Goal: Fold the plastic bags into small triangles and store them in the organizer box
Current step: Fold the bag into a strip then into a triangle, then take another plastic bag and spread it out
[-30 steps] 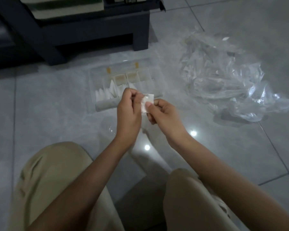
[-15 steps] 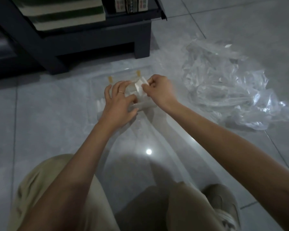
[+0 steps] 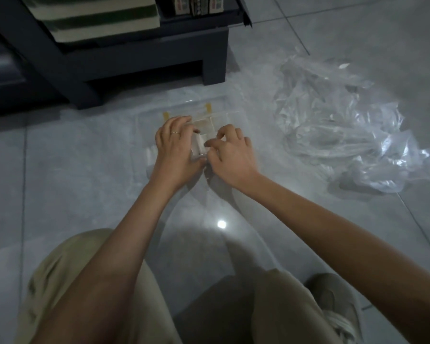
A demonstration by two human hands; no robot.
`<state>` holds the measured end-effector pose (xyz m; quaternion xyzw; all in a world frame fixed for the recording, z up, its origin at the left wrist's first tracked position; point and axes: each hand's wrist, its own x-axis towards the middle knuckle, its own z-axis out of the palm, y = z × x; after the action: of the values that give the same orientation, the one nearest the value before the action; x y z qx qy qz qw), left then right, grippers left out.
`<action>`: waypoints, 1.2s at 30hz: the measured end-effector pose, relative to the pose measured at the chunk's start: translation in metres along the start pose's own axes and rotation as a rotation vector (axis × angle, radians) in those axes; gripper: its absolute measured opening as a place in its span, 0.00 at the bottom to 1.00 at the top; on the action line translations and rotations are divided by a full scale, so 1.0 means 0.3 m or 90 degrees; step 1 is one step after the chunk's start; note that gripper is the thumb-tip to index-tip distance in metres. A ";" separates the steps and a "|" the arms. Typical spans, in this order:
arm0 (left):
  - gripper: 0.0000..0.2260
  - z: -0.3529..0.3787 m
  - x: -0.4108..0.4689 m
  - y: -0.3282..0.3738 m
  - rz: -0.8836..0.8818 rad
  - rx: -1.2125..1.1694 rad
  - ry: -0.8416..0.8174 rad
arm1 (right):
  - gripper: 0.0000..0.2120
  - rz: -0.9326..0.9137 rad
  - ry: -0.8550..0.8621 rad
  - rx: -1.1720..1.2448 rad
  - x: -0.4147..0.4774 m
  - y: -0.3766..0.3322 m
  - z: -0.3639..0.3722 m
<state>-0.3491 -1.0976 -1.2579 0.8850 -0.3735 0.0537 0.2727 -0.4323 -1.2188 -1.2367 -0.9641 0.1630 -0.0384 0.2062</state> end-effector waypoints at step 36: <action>0.19 0.043 -0.169 0.293 0.104 -0.195 -0.083 | 0.24 -0.108 0.429 0.226 -0.418 0.227 -0.263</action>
<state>-0.4476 -1.1226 -1.2452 0.8015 -0.4650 -0.0389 0.3740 -0.5820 -1.2665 -1.1936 -0.8571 0.1319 -0.3971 0.3007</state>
